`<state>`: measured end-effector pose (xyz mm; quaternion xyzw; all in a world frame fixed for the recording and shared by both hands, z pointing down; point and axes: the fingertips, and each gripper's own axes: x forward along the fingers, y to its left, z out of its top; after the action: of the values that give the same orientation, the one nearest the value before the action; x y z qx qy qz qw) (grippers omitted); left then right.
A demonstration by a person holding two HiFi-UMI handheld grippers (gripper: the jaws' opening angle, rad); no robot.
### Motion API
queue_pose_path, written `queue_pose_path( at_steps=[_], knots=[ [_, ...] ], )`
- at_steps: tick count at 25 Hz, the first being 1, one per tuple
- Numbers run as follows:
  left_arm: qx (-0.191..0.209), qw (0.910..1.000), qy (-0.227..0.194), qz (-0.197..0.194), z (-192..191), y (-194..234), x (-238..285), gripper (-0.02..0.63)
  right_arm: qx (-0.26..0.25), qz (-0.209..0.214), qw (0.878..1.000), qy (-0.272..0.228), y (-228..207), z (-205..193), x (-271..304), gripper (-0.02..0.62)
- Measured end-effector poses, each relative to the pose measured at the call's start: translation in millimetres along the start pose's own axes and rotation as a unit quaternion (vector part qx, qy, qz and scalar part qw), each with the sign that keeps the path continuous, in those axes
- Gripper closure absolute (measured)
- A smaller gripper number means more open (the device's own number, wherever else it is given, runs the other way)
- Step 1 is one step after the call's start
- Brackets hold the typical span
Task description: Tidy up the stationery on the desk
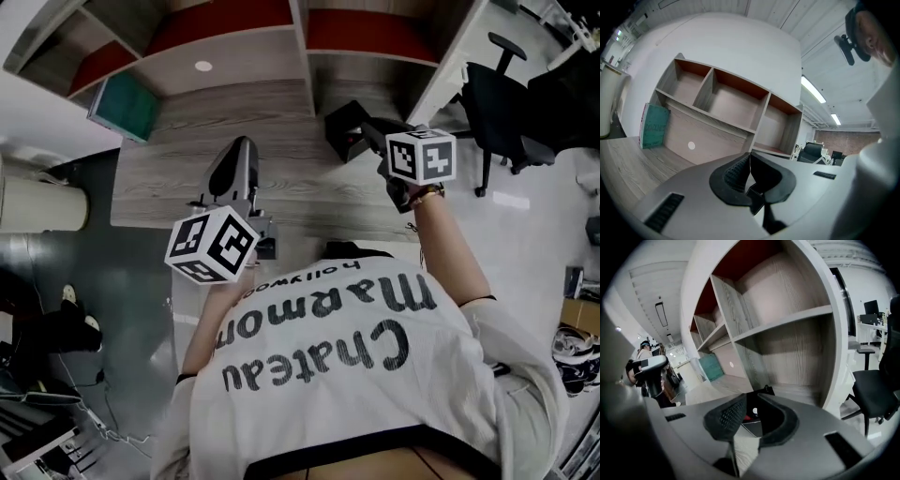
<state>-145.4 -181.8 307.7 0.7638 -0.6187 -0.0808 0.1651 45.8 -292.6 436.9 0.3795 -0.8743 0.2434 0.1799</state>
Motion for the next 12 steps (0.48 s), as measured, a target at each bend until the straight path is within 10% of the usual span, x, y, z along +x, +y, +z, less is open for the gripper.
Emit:
queue_pose_path(
  at_steps=[12],
  knots=[
    [-0.003,0.9996,0.001,-0.029,2,-9,-105,0.589,0.037,-0.001,0.995,-0.094,94,1,-85,0.554]
  ],
)
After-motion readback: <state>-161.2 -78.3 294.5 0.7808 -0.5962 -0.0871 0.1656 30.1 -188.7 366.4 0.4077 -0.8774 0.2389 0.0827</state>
